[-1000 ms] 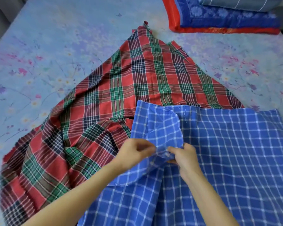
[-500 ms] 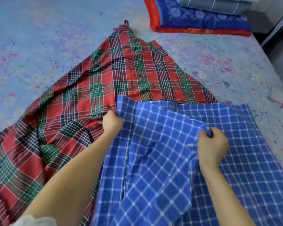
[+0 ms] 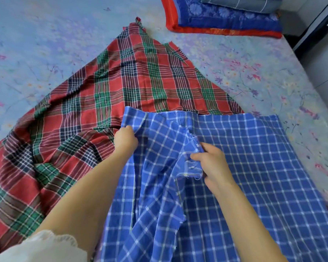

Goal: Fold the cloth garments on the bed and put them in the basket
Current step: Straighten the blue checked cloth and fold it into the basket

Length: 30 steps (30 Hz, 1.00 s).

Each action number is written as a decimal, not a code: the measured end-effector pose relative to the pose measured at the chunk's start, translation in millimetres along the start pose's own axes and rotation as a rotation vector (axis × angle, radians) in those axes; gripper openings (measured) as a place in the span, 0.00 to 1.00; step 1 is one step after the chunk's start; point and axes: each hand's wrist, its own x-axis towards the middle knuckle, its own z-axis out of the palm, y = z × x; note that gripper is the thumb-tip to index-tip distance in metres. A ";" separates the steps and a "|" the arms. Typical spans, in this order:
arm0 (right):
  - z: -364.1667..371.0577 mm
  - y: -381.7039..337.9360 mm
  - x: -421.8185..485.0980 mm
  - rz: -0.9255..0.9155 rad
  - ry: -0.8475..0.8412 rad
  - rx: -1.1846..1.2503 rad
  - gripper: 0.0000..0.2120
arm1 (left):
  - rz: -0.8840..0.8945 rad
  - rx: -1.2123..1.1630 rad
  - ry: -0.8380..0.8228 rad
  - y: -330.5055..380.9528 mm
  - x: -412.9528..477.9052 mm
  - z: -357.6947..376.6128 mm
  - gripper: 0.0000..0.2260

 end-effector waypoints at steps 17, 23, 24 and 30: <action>152.9 -127.4 -32.1 -0.370 -0.415 -0.143 0.14 | -0.140 -1.178 -0.030 -57.4 -12.7 -184.8 0.05; 175.0 -142.1 -13.5 -0.672 -0.464 -0.921 0.18 | 0.019 -1.100 0.007 -71.9 -7.4 -214.3 0.03; 179.7 -145.6 -14.5 -0.761 -0.426 -1.009 0.13 | 0.042 -1.080 0.015 -76.8 -8.0 -218.0 0.04; 189.8 -177.9 -44.6 -1.012 -0.342 -1.042 0.14 | 0.185 -1.016 -0.060 -82.0 -24.6 -232.8 0.05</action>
